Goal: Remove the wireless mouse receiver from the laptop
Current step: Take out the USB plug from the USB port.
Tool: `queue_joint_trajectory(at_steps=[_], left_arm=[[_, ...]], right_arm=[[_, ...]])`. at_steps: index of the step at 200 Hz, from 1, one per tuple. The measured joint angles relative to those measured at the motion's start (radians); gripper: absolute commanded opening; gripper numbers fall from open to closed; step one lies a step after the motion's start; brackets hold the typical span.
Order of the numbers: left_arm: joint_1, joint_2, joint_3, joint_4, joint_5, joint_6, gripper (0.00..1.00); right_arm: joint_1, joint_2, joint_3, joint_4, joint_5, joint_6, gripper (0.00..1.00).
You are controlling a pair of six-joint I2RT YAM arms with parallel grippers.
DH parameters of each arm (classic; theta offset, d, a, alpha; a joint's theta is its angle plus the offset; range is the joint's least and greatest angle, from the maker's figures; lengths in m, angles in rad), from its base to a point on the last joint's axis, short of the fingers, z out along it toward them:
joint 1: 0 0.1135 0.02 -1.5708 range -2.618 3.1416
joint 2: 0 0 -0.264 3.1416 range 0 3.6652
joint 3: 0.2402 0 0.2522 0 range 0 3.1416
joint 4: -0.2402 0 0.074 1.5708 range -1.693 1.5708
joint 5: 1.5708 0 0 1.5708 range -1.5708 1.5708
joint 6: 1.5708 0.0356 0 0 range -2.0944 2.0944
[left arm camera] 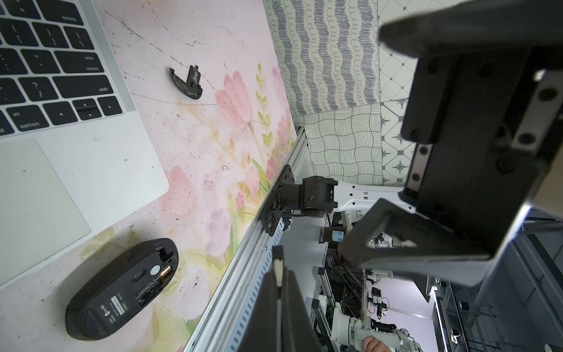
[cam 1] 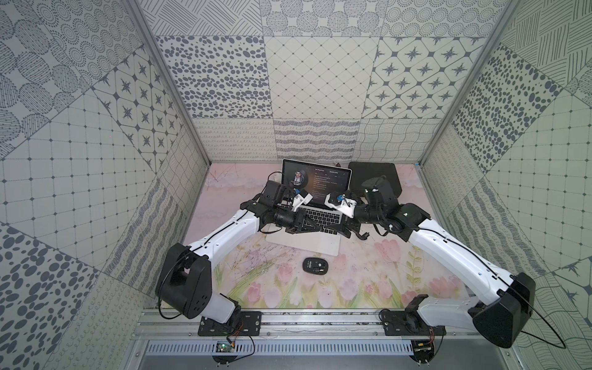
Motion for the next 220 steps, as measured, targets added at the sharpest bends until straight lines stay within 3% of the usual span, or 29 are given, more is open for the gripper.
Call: queue_joint_trajectory(at_steps=[45,104,131,176,220], left_arm=[[0.005,-0.034,-0.068,0.131,-0.012,-0.008,0.00],[0.005,-0.110,-0.200,0.383,-0.015,0.075,0.00],[0.007,-0.103,-0.209,0.486,-0.002,0.119,0.00],[0.028,-0.089,-0.203,0.613,0.069,0.159,0.00],[0.044,-0.108,-0.203,0.640,0.130,0.225,0.00]], right_arm=[[-0.034,-0.043,-0.074,0.206,-0.032,0.532,0.97],[-0.232,0.035,-0.145,0.344,-0.305,1.283,0.82],[-0.235,0.093,-0.206,0.491,-0.484,1.567,0.78],[-0.224,0.093,-0.328,0.609,-0.657,1.827,0.70],[-0.207,0.081,-0.379,0.743,-0.701,1.986,0.60]])
